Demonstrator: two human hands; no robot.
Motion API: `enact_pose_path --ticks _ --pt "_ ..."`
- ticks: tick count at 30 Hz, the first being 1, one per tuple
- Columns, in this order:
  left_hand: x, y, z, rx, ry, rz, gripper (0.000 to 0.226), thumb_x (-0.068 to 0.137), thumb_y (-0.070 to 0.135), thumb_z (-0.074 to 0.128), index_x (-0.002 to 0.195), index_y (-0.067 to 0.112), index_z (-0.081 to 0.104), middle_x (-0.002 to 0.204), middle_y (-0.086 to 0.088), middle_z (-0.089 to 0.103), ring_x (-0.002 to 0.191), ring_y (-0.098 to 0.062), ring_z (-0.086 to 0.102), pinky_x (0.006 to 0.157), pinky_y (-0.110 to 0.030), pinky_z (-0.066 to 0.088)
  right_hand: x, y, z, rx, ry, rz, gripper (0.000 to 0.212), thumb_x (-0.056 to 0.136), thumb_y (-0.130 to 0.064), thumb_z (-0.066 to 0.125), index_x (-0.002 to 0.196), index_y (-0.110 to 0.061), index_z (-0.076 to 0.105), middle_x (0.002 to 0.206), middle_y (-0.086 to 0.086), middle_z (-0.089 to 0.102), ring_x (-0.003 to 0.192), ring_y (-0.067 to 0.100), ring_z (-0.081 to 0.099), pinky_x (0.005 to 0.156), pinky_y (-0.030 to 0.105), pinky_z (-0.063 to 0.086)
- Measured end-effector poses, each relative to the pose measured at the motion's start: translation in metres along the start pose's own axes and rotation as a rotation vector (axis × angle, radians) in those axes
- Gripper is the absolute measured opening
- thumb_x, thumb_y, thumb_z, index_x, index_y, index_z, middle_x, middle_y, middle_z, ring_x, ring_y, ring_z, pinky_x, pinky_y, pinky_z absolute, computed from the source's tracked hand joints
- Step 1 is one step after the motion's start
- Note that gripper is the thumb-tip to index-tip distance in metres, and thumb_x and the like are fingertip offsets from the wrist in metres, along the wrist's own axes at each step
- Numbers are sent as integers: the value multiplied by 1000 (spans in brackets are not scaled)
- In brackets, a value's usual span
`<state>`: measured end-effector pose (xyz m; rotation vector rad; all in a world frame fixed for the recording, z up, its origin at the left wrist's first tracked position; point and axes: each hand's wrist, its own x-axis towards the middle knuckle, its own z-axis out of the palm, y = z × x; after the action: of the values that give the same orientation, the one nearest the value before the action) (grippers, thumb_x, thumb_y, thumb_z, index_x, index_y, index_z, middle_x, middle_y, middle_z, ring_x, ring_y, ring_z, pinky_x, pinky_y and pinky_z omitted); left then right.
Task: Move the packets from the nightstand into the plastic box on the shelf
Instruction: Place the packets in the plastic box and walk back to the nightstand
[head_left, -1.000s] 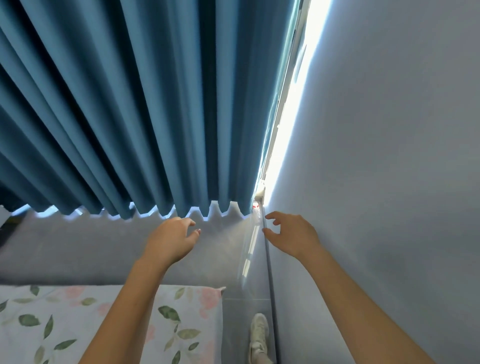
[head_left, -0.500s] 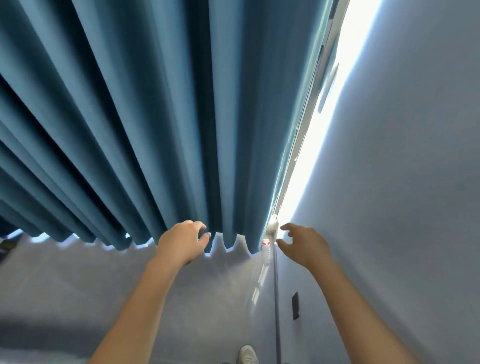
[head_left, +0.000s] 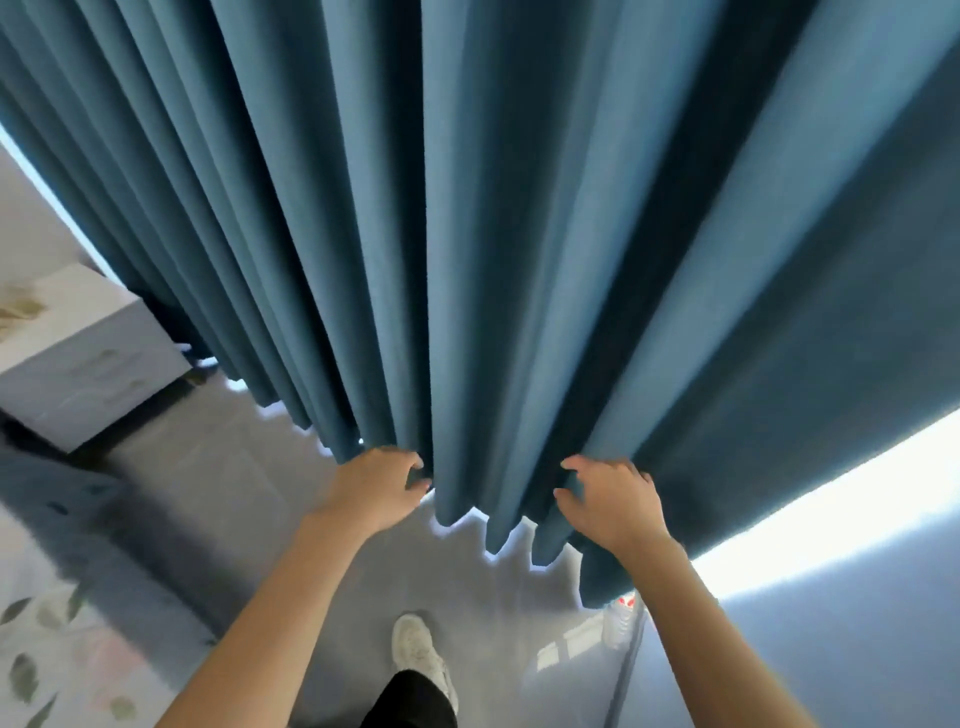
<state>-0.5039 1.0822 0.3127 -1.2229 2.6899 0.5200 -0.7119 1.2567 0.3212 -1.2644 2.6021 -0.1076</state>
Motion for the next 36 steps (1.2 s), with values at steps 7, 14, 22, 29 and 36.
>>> enact_pose_path --ticks 7,14,22,29,36 --pt "70 -124 -59 -53 45 -249 49 96 44 46 143 30 38 133 -1 57 120 -25 56 88 -33 46 154 -144 5 -37 -126 -327 45 89 -43 53 133 -33 52 116 -4 68 116 24 54 93 32 44" --pt "96 -250 -112 -53 104 -504 48 98 42 45 143 26 40 139 -3 53 119 -26 58 91 -38 50 262 -294 8 -28 -195 -572 42 91 -42 53 130 -30 54 118 -3 66 115 25 55 93 33 45" --pt "167 -357 -154 -112 177 -640 46 98 44 45 141 26 45 133 0 58 118 -22 58 93 -39 52 376 -449 16 -31 -199 -802 41 92 -40 51 131 -31 53 117 -4 67 111 22 58 94 33 45" --pt "212 -460 -212 -183 284 -831 43 98 44 45 138 28 47 140 3 53 123 -19 54 93 -34 47 467 -595 14 -59 -216 -981 40 94 -39 49 133 -32 51 117 -6 67 111 22 58 95 33 45" --pt "223 -566 -244 -253 268 -992 44 98 41 45 138 24 47 136 -2 56 123 -23 54 96 -34 47 520 -743 31 -67 -302 -1104 40 93 -38 50 132 -30 53 114 -4 68 110 22 58 97 35 45"
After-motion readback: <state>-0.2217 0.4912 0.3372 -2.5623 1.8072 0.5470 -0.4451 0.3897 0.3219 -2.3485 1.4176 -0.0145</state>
